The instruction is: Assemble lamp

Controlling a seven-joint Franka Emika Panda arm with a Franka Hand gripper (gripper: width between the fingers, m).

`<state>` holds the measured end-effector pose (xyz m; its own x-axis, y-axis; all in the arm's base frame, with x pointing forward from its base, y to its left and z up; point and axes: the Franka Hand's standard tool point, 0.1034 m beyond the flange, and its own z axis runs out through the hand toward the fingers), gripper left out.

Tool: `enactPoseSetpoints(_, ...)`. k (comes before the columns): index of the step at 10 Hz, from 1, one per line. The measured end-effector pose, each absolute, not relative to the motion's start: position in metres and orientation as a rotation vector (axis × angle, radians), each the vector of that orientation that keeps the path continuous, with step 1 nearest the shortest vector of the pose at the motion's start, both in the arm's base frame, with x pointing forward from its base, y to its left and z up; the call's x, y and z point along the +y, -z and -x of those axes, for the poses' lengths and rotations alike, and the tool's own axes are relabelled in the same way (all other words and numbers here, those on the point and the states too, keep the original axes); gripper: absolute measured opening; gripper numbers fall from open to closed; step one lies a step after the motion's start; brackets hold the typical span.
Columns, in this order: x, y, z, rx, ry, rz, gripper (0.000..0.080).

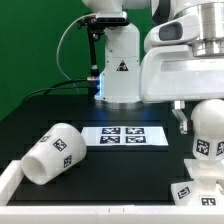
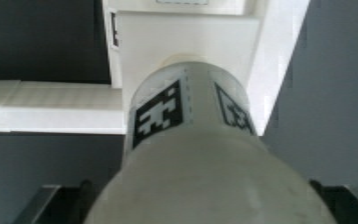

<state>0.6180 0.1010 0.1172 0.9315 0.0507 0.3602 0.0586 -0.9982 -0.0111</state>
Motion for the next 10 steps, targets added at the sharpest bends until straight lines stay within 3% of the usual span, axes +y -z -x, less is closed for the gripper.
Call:
enactPoseSetpoints(6, 0.099, -0.113, -0.619, -0.091, 0.589, 3.067, 0.0574)
enactPoseSetpoints(7, 0.099, -0.113, -0.619, -0.091, 0.589, 3.067, 0.0673)
enactPoseSetpoints(10, 0.093, -0.124, -0.620, -0.073, 0.464, 3.090, 0.0698)
